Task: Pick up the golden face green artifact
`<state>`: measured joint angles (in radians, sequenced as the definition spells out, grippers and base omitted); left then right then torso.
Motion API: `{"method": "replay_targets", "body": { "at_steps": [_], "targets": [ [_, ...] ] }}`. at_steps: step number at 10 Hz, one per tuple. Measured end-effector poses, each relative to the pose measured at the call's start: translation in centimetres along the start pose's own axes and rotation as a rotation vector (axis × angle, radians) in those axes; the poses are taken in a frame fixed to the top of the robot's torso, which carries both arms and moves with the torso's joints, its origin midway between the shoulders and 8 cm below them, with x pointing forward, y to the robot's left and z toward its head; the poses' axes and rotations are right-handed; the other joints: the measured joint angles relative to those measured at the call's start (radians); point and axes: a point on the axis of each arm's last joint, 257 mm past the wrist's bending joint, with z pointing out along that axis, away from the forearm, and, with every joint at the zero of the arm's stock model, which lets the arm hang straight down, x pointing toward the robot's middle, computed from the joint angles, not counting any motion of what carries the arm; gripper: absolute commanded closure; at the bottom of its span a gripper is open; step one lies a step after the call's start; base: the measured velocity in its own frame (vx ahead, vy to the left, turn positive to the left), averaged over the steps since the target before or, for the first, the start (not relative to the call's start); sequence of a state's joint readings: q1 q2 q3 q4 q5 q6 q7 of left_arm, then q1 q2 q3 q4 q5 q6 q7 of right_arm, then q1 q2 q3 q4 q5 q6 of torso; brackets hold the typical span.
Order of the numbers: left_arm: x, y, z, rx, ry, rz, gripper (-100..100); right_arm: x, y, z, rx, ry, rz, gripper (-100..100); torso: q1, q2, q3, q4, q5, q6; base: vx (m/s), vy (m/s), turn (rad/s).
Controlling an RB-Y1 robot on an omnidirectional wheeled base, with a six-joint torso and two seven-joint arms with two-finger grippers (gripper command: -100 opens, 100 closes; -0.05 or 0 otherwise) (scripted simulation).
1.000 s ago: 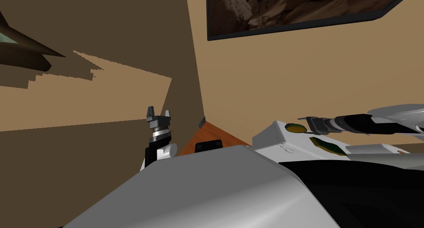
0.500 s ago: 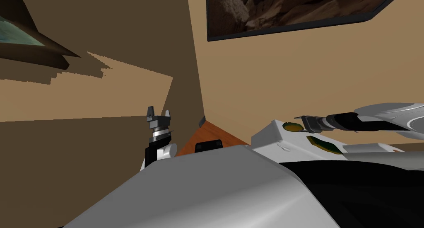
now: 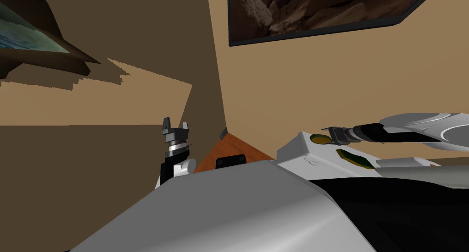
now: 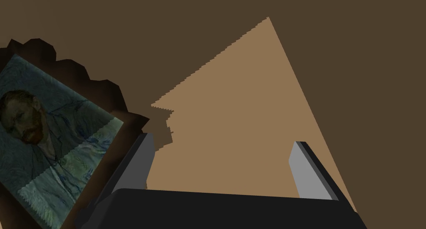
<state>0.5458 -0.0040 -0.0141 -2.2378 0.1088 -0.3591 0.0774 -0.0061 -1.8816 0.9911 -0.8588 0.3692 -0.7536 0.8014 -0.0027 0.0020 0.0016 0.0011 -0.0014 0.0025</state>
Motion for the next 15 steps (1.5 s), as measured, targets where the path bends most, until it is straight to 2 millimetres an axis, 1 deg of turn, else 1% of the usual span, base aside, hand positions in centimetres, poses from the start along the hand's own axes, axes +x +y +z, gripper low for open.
{"method": "replay_targets", "body": {
  "at_steps": [2, 3, 7, 8, 9, 15],
  "targets": [
    [0.0, 0.0, 0.0, 0.000, 0.000, 0.000, 0, -0.9, -0.1, 0.2, 0.000, -0.004, 0.001, -100, 0.000, -0.001, 0.000, 0.000, 0.000, 0.000, -0.031, -0.019, 0.019],
    [0.0, 0.0, 0.0, 0.000, 0.000, 0.000, 0, -0.9, -0.1, 0.3, 0.001, -0.003, 0.003, 100, 0.000, -0.002, -0.001, 0.000, 0.000, 0.000, 0.000, 0.000, 0.000],
    [0.0, 0.0, 0.0, 0.000, 0.000, 0.000, 0, -0.9, -0.1, 0.3, 0.000, -0.003, 0.005, 100, 0.001, -0.003, -0.002, -0.001, 0.001, -0.001, 0.000, 0.000, 0.000],
    [0.0, 0.0, 0.0, 0.000, 0.000, 0.000, 0, -0.9, -0.1, 0.3, 0.000, -0.003, 0.004, 0, 0.001, -0.003, -0.002, -0.001, 0.000, 0.000, 0.000, 0.000, 0.000],
    [0.0, 0.0, 0.0, 0.000, 0.000, 0.000, 0, -0.9, -0.1, 0.3, 0.000, -0.003, 0.004, 100, 0.001, -0.003, -0.002, -0.001, 0.000, 0.000, 0.047, 0.019, -0.048],
    [0.0, 0.0, 0.0, 0.000, 0.000, 0.000, 0, 1.1, 0.7, -0.4, -0.007, -0.015, -0.008, 100, 0.003, -0.006, -0.004, -0.001, 0.000, 0.001, 0.056, 0.034, -0.036]
  ]
}}
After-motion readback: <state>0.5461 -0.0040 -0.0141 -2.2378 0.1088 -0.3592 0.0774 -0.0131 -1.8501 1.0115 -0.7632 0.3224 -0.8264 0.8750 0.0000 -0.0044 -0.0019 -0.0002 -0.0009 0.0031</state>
